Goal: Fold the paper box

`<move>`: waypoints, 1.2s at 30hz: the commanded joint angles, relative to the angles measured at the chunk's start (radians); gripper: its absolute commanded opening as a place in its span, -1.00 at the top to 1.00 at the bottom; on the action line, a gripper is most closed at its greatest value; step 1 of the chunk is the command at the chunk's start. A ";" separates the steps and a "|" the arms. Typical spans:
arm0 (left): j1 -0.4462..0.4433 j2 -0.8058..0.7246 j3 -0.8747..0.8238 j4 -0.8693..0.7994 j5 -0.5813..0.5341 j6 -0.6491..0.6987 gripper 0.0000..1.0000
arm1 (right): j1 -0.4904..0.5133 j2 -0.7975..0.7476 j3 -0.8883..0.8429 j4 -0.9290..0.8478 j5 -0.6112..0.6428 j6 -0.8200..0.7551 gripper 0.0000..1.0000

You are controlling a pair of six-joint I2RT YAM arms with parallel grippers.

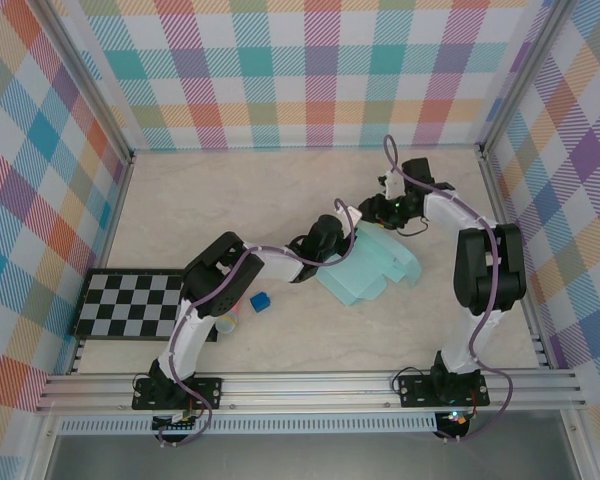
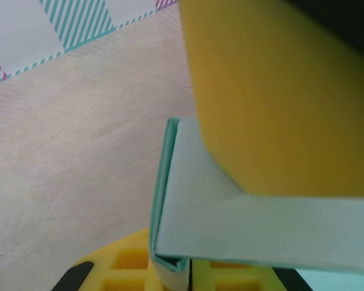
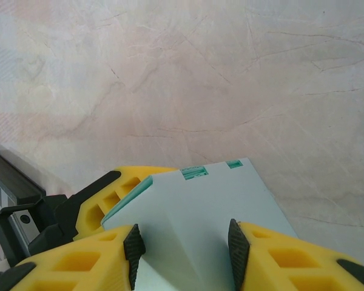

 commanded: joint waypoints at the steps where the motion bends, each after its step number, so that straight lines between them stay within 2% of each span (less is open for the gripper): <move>1: -0.031 0.027 0.046 0.038 -0.078 0.033 1.00 | 0.024 -0.022 -0.060 -0.091 -0.117 0.049 0.06; 5: -0.026 0.019 0.030 0.053 -0.077 0.014 1.00 | -0.004 -0.072 -0.083 -0.054 -0.126 0.088 -0.04; 10: 0.007 -0.032 0.008 0.000 -0.060 -0.076 1.00 | -0.042 -0.182 -0.111 -0.003 -0.110 0.125 -0.10; 16: 0.053 -0.128 0.022 -0.236 0.001 -0.190 1.00 | -0.086 -0.316 -0.115 -0.035 0.042 0.136 -0.25; 20: 0.084 -0.193 0.016 -0.385 0.036 -0.282 1.00 | -0.113 -0.388 -0.131 -0.044 0.070 0.101 -0.32; 23: 0.120 -0.224 0.036 -0.521 0.077 -0.405 1.00 | -0.117 -0.443 -0.160 -0.032 0.080 0.021 -0.37; 26: 0.146 -0.252 0.036 -0.592 0.124 -0.435 1.00 | -0.117 -0.465 -0.188 -0.047 0.080 -0.138 -0.38; 29: 0.164 -0.277 0.029 -0.636 0.164 -0.418 1.00 | -0.117 -0.463 -0.189 -0.078 0.105 -0.263 -0.38; 31: 0.175 -0.277 0.035 -0.658 0.217 -0.379 1.00 | -0.114 -0.452 -0.171 -0.100 0.078 -0.354 -0.37; 34: 0.199 -0.239 0.104 -0.756 0.306 -0.341 1.00 | -0.102 -0.409 -0.108 -0.167 0.038 -0.493 -0.38; 36: 0.212 -0.212 0.153 -0.822 0.361 -0.330 1.00 | -0.091 -0.364 -0.056 -0.208 0.051 -0.529 -0.38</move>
